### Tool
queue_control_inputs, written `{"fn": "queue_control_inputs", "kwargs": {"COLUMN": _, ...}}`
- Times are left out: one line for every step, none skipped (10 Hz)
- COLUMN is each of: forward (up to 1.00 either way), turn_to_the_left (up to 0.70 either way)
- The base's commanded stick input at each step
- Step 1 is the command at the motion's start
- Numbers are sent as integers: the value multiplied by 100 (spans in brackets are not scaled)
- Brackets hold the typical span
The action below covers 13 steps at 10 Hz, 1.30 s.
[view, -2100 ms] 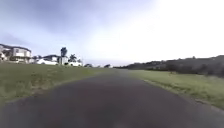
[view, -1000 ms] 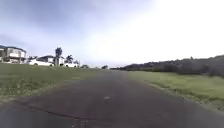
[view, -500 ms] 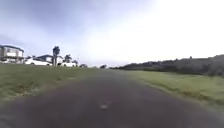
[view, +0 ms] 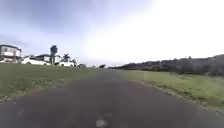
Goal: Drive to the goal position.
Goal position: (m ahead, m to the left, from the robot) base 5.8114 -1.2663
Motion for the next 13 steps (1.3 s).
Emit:
{"fn": "queue_control_inputs", "kwargs": {"forward": 100, "turn_to_the_left": 0}}
{"fn": "queue_control_inputs", "kwargs": {"forward": 100, "turn_to_the_left": 0}}
{"fn": "queue_control_inputs", "kwargs": {"forward": 100, "turn_to_the_left": 0}}
{"fn": "queue_control_inputs", "kwargs": {"forward": 100, "turn_to_the_left": 0}}
{"fn": "queue_control_inputs", "kwargs": {"forward": 100, "turn_to_the_left": 0}}
{"fn": "queue_control_inputs", "kwargs": {"forward": 100, "turn_to_the_left": 0}}
{"fn": "queue_control_inputs", "kwargs": {"forward": 100, "turn_to_the_left": 0}}
{"fn": "queue_control_inputs", "kwargs": {"forward": 100, "turn_to_the_left": 0}}
{"fn": "queue_control_inputs", "kwargs": {"forward": 100, "turn_to_the_left": 0}}
{"fn": "queue_control_inputs", "kwargs": {"forward": 100, "turn_to_the_left": 0}}
{"fn": "queue_control_inputs", "kwargs": {"forward": 100, "turn_to_the_left": 0}}
{"fn": "queue_control_inputs", "kwargs": {"forward": 100, "turn_to_the_left": 0}}
{"fn": "queue_control_inputs", "kwargs": {"forward": 100, "turn_to_the_left": 0}}
